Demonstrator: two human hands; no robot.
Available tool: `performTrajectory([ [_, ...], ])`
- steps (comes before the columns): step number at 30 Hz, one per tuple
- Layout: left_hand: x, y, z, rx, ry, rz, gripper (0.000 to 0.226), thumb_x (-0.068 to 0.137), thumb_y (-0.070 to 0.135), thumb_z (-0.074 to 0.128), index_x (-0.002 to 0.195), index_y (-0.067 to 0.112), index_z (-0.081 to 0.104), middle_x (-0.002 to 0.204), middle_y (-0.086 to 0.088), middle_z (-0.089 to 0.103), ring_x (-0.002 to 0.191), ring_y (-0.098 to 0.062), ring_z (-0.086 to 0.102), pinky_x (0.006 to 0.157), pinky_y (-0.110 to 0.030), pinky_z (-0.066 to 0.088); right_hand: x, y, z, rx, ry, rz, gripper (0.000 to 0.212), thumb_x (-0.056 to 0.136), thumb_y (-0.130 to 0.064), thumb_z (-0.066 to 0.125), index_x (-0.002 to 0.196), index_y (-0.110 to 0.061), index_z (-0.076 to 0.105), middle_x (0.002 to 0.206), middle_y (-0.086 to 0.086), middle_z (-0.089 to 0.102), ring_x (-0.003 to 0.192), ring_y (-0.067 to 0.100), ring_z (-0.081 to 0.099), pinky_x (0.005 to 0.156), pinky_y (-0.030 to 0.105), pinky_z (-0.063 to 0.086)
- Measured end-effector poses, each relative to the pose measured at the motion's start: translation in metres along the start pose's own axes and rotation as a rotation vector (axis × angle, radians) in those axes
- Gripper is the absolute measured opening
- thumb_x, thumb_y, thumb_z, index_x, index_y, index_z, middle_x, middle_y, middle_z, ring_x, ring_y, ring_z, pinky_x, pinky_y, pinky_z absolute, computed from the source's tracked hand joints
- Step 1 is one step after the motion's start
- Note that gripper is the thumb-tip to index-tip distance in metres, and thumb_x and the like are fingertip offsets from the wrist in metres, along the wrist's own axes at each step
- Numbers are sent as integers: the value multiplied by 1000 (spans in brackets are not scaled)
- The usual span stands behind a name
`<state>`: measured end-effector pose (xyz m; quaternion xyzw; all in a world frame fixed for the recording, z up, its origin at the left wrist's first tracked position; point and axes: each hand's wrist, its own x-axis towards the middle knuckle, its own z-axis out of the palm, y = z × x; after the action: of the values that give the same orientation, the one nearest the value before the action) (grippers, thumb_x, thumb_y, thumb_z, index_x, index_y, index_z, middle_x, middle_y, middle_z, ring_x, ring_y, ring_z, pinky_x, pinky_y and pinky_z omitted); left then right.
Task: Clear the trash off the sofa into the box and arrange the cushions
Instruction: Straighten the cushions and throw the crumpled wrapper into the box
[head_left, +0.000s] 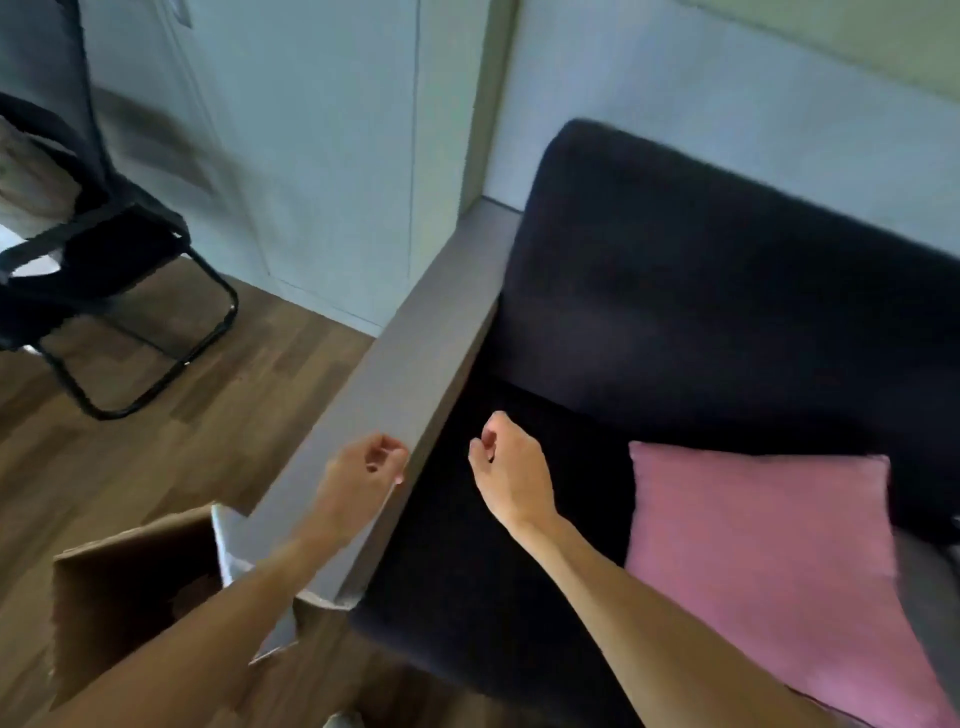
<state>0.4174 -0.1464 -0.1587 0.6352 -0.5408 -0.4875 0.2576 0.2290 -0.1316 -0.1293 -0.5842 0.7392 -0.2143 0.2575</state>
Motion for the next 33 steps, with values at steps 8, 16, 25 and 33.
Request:
performTrajectory([
  [8,-16,49,208,-8,-305,-169,13,95,18,55,95,14,67,84,-9,66,59,-18,55,47,-29,42,-32,208,-158,-71,254,322,28,96,-23,49,69,-14,50,69,-2,51,69,20,52,63,35,39],
  [16,-25,64,367,78,-443,-360,51,95,32,60,141,13,47,111,-7,64,97,-23,61,84,-41,56,-67,356,-251,-202,266,650,43,91,-27,58,131,-19,47,140,10,45,123,36,44,97,46,42],
  [25,-14,74,433,25,-511,-435,67,96,41,56,150,8,33,136,-5,51,104,-15,52,81,-30,43,-64,431,-252,175,214,783,89,86,-46,65,154,-22,13,154,15,34,134,43,43,107,58,40],
  [33,-3,54,430,-141,-545,-566,50,86,59,59,121,23,60,121,-3,65,114,-26,60,109,-52,43,-62,428,-244,204,409,819,73,87,-29,62,149,-19,24,131,21,57,112,43,59,93,48,50],
])
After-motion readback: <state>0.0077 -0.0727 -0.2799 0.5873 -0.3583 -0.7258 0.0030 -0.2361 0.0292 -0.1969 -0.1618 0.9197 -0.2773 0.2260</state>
